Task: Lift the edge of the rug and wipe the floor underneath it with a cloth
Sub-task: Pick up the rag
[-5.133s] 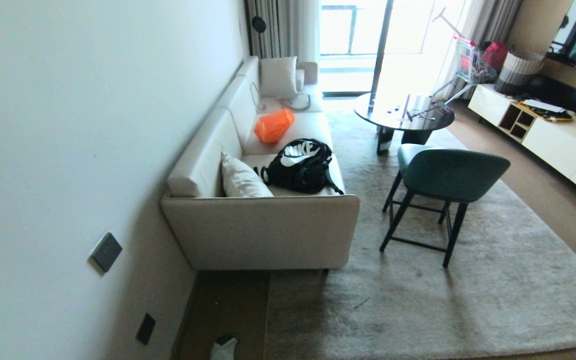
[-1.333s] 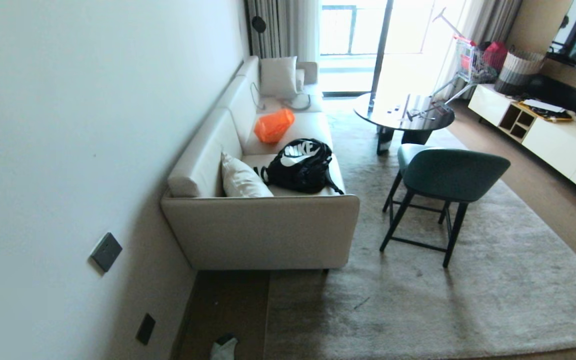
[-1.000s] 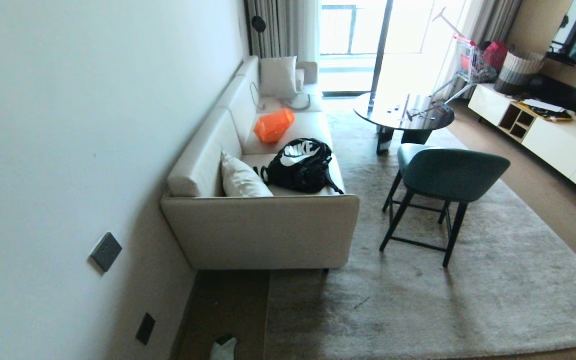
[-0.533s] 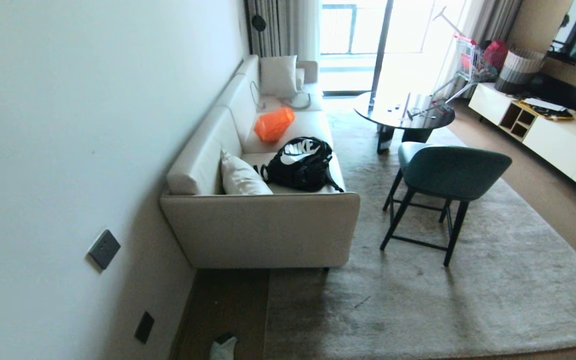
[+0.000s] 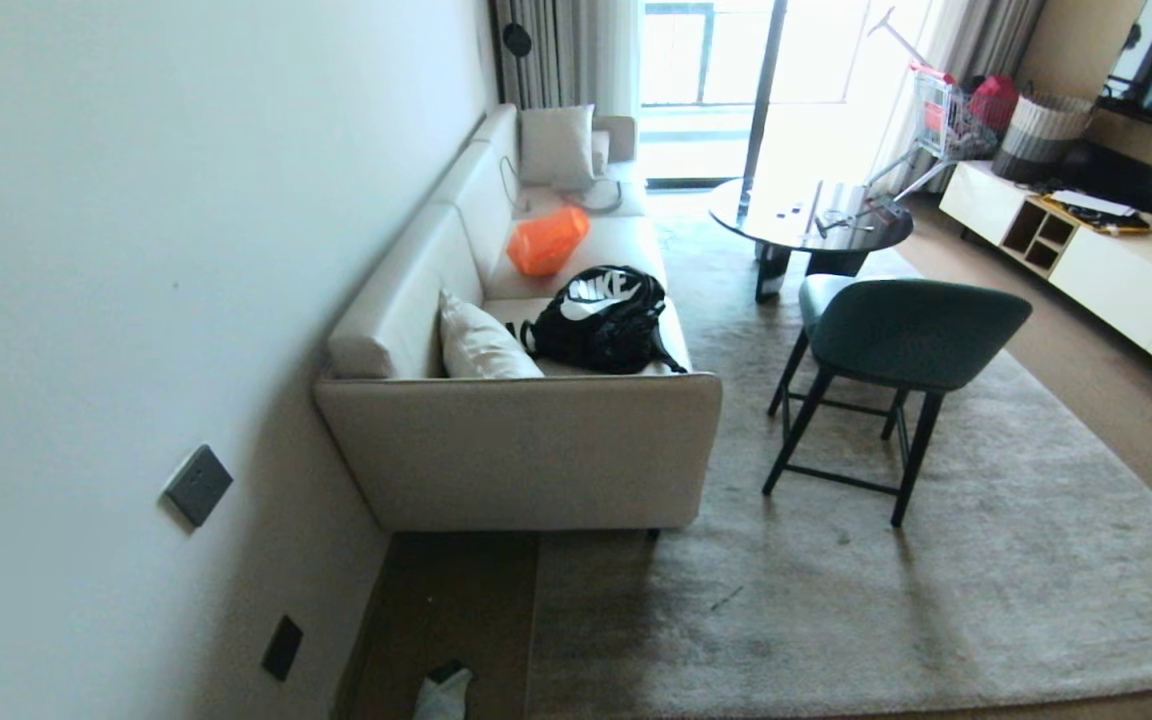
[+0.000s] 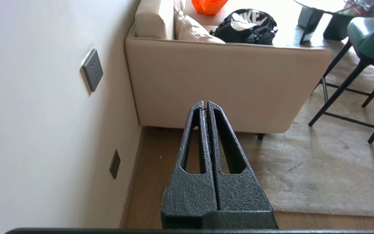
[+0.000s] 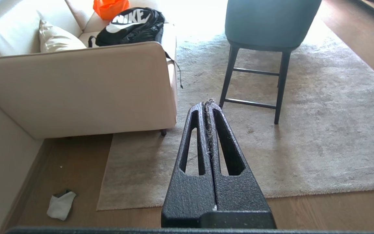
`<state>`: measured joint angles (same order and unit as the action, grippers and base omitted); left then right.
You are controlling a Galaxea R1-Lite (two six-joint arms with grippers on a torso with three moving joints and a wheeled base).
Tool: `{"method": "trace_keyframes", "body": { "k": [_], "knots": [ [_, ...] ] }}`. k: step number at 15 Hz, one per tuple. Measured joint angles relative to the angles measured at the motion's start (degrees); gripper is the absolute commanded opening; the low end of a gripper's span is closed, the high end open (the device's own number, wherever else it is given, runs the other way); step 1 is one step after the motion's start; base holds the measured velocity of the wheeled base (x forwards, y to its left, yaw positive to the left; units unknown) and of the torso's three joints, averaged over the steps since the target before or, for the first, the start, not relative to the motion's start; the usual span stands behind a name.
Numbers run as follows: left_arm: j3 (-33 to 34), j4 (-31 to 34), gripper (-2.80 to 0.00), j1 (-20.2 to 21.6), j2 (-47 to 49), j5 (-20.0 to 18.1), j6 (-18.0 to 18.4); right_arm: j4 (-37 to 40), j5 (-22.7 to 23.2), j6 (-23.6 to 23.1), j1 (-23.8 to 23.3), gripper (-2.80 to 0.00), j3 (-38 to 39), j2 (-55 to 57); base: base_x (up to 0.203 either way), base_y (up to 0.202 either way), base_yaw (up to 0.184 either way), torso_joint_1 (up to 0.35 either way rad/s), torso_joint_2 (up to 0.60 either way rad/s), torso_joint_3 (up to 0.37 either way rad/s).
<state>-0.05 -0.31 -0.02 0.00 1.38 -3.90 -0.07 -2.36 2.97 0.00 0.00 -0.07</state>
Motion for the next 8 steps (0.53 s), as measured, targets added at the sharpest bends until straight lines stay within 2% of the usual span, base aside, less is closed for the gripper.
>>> {"method": "trace_keyframes", "body": {
  "k": [8],
  "knots": [
    [0.0,0.0,-2.8,0.0,0.0,0.0,0.0,0.0,0.0,0.0,0.0,-2.8,0.0,0.0,0.0,0.0,0.0,-0.131,0.33,0.196]
  ]
}}
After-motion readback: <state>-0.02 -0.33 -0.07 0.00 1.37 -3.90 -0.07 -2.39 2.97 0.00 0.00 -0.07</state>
